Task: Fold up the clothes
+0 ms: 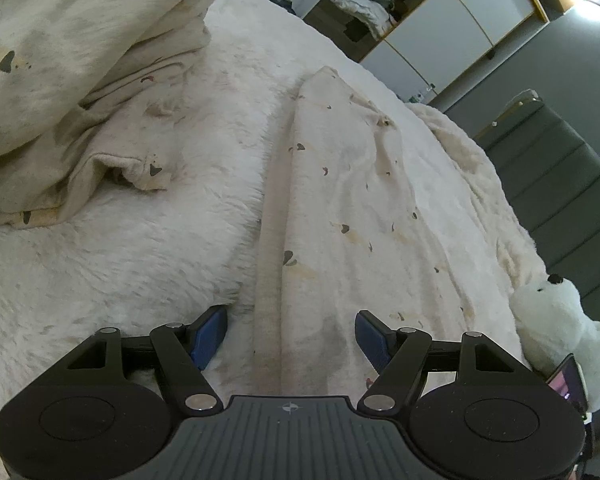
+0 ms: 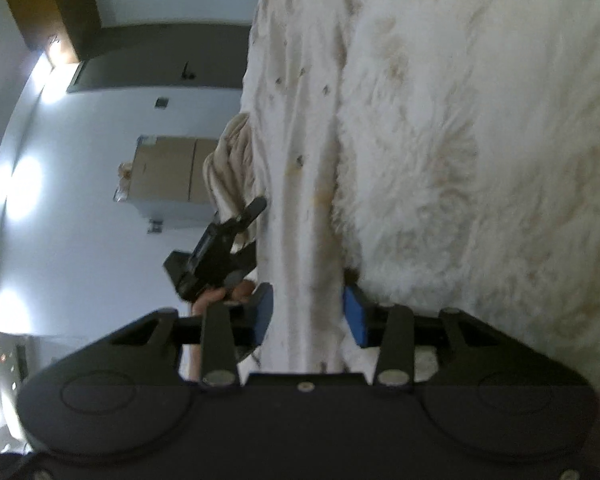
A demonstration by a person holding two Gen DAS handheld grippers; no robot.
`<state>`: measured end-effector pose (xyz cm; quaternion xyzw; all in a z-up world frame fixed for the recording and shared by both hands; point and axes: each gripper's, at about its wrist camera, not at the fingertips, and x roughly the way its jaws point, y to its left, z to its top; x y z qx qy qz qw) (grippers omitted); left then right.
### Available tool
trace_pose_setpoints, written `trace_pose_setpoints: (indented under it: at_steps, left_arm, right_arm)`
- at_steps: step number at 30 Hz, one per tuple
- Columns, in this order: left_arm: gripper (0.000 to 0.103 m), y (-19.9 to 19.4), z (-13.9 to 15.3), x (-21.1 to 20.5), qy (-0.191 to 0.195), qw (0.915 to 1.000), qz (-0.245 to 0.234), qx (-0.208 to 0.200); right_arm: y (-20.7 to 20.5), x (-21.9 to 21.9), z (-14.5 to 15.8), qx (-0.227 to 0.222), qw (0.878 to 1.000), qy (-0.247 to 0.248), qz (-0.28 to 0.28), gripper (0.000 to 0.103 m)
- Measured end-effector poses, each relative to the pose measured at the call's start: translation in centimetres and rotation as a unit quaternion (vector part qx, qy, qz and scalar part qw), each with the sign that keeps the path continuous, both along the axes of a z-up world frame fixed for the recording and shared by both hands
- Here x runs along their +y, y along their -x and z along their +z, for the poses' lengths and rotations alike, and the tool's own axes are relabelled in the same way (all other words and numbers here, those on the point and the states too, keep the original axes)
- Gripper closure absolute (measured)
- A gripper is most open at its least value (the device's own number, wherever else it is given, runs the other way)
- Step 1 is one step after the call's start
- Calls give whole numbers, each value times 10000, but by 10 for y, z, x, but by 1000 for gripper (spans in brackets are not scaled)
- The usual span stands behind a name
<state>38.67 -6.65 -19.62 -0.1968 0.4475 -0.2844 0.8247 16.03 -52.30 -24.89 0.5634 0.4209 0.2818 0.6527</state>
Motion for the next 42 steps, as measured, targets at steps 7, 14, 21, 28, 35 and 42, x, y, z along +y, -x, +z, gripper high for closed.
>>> trace_pose_setpoints:
  at_steps: [7, 14, 21, 28, 35, 42]
  left_arm:
    - [34, 5, -1, -3, -113, 9999, 7, -124]
    - [33, 3, -2, -1, -60, 9999, -19, -95]
    - [33, 2, -1, -2, -99, 9999, -77, -93]
    - [33, 6, 0, 0, -155, 9997, -97, -131]
    - [33, 7, 0, -1, -136, 9998, -116, -106]
    - [33, 33, 5, 18, 72, 9992, -286, 253]
  right_arm:
    - [0, -2, 3, -110, 9997, -184, 66, 96]
    - [1, -8, 12, -243, 9996, 127, 114, 102]
    - [14, -2, 30, -477, 9934, 916, 499, 102]
    - [11, 6, 36, -354, 9825, 1679, 724, 94]
    - [19, -3, 38, -145, 9842, 1677, 545, 80]
    - [76, 54, 31, 154, 9863, 1454, 768, 75]
